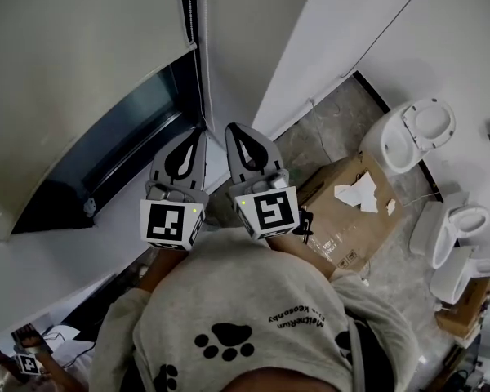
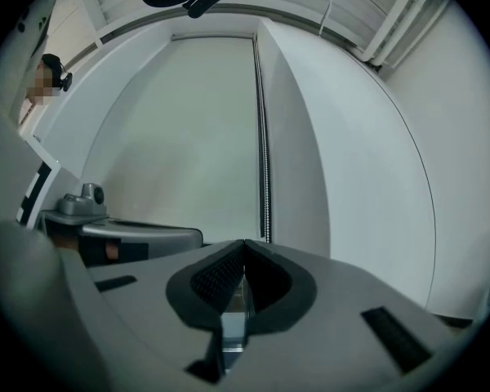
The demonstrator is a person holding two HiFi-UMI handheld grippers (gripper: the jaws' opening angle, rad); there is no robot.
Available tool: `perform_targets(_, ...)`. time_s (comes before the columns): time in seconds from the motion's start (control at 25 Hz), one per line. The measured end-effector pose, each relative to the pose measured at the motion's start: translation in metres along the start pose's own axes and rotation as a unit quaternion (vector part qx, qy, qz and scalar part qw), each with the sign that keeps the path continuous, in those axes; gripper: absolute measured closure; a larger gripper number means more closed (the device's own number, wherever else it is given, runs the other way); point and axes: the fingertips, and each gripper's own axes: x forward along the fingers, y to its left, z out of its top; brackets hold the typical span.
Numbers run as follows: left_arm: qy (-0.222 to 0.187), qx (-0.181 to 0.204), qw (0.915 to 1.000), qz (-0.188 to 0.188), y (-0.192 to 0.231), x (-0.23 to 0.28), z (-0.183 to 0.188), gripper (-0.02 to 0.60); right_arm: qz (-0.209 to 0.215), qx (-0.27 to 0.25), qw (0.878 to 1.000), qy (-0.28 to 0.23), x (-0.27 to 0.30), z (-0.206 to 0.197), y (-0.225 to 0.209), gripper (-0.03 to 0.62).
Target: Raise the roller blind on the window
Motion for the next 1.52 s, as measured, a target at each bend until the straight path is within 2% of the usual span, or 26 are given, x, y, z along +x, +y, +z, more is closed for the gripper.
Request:
perform_targets(0.24,-0.008,0.004,0.9991,-0.042,0.029,0.024,-0.003,0.572,-0.04,-0.01,0.999,0.0,0.037,-0.005,-0.003,0.585)
perform_targets(0.64,-0.014,-0.024,0.9975,-0.065,0.046,0.032,-0.015,0.572,-0.069,-0.028,0.997,0.013,0.056,-0.015,-0.009,0.585)
perform_targets(0.88,-0.015,-0.026,0.9974,-0.066,0.054,0.034,-0.016,0.574,-0.074,-0.027,0.997,0.017,0.07,-0.014,-0.016,0.583)
perform_targets(1.2,-0.016,-0.025,0.9979,-0.058,0.057,0.052,-0.017,0.572,-0.055,-0.015,0.998,0.026,0.085,-0.024,-0.022,0.583)
perform_targets(1.52,-0.003,-0.03,0.9986,-0.044,0.07,0.076,-0.006,0.572,-0.049,-0.013,0.998,0.027,0.112,-0.006,-0.038,0.58)
